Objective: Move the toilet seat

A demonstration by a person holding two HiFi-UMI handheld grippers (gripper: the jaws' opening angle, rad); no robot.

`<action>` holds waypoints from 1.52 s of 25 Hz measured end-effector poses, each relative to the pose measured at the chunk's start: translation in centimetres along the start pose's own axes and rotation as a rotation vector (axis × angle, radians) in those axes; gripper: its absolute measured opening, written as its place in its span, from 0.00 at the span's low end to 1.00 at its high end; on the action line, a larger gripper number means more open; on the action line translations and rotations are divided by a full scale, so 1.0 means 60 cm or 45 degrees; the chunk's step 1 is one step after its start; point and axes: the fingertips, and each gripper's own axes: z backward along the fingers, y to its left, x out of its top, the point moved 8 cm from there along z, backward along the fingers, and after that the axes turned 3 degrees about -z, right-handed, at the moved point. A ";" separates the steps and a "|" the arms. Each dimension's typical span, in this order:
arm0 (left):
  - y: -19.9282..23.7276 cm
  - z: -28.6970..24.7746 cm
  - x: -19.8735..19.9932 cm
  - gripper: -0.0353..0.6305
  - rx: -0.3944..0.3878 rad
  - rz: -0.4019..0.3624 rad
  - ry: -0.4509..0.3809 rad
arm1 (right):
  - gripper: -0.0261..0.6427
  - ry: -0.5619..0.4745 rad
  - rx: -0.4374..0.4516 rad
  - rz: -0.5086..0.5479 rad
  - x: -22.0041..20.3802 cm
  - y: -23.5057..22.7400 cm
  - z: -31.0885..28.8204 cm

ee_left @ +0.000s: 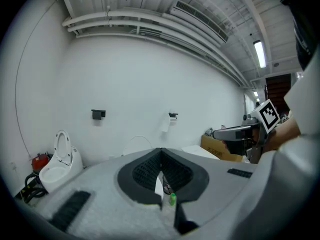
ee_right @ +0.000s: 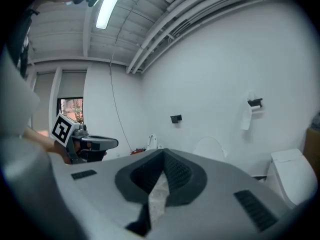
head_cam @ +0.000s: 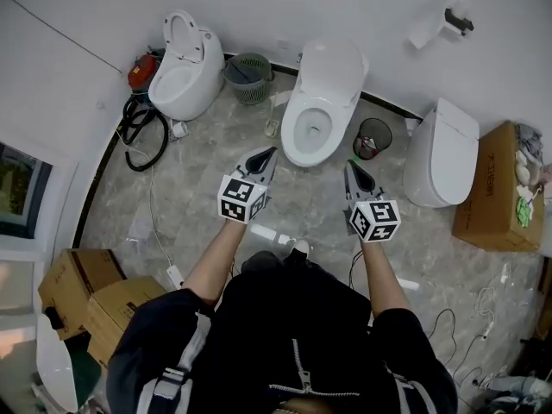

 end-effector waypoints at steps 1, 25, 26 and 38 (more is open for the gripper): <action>0.007 -0.012 0.004 0.06 0.008 -0.002 0.003 | 0.04 0.003 0.008 -0.009 0.003 -0.013 -0.014; 0.308 -0.367 0.032 0.06 -0.145 0.011 0.060 | 0.04 0.097 -0.155 -0.097 0.038 -0.167 -0.384; 0.326 -0.388 0.035 0.06 -0.170 0.007 0.066 | 0.04 0.093 -0.173 -0.101 0.043 -0.173 -0.406; 0.426 -0.554 0.013 0.06 -0.377 -0.009 0.142 | 0.04 0.087 -0.387 -0.142 0.056 -0.241 -0.539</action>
